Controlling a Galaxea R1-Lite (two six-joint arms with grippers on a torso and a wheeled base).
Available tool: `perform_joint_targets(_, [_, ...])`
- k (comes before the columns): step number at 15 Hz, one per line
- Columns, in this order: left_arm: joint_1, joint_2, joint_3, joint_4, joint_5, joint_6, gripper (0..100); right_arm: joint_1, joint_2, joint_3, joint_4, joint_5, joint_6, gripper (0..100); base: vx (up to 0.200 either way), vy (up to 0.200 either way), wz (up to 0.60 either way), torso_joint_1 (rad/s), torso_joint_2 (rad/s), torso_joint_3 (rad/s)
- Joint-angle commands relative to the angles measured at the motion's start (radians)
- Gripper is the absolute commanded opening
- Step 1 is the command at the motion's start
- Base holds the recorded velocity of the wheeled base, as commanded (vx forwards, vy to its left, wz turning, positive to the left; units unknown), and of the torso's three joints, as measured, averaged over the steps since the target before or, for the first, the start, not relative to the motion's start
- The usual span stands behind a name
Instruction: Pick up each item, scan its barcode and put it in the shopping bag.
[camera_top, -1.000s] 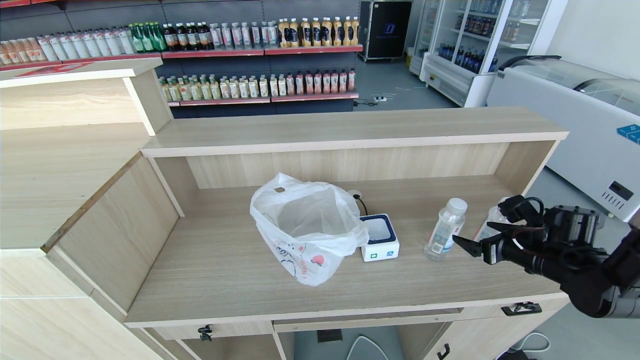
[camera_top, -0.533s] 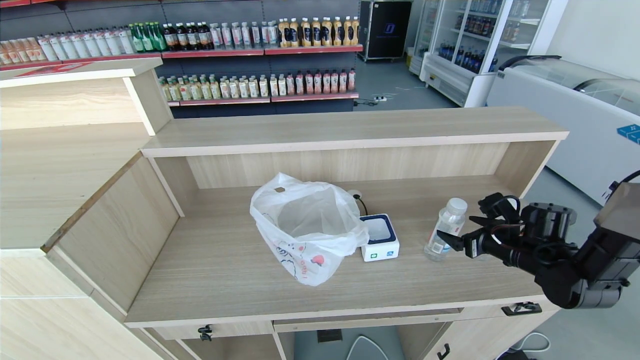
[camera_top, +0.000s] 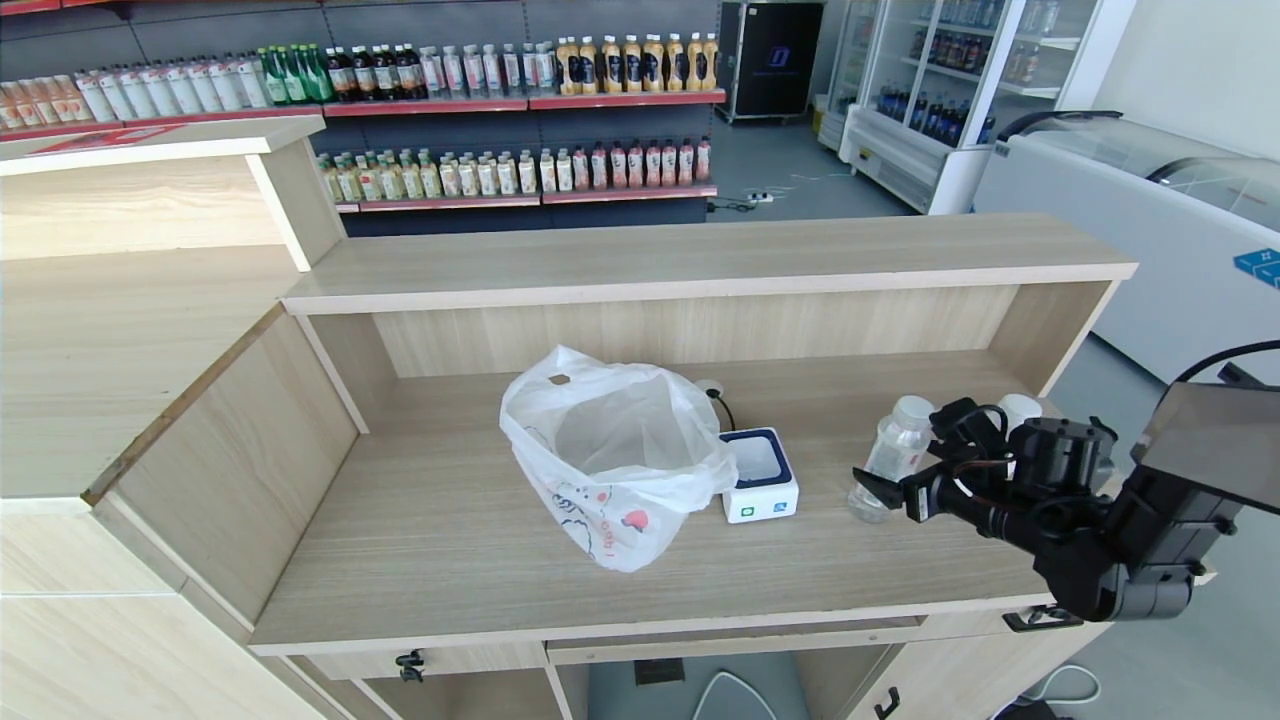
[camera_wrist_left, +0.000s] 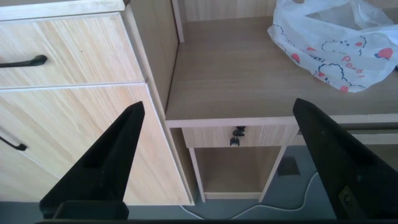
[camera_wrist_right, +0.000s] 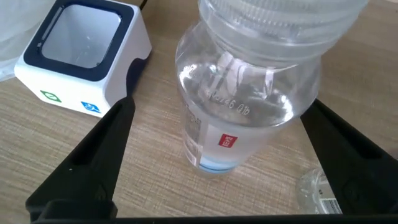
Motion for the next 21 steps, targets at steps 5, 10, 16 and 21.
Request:
perform_joint_targets(5, [0.0, 0.0, 0.0, 0.0, 0.0, 0.0, 100, 0.027, 0.074, -0.098, 0.004, 0.005, 0.004, 100, 0.0, 0.0, 0.0, 0.0, 0.0, 0.0])
perform_joint_targets(10, [0.0, 0.0, 0.0, 0.0, 0.0, 0.0, 100, 0.063, 0.114, -0.152, 0.001, 0.025, 0.014, 100, 0.0, 0.0, 0.0, 0.0, 0.0, 0.0])
perform_joint_targets(16, [0.0, 0.0, 0.0, 0.0, 0.0, 0.0, 100, 0.061, 0.12, -0.168, -0.016, 0.054, 0.023, 0, 0.0, 0.0, 0.0, 0.0, 0.0, 0.0])
perform_joint_targets(21, [0.0, 0.0, 0.0, 0.0, 0.0, 0.0, 100, 0.049, 0.114, -0.166, -0.041, 0.068, 0.046, 0, 0.0, 0.0, 0.0, 0.0, 0.0, 0.0])
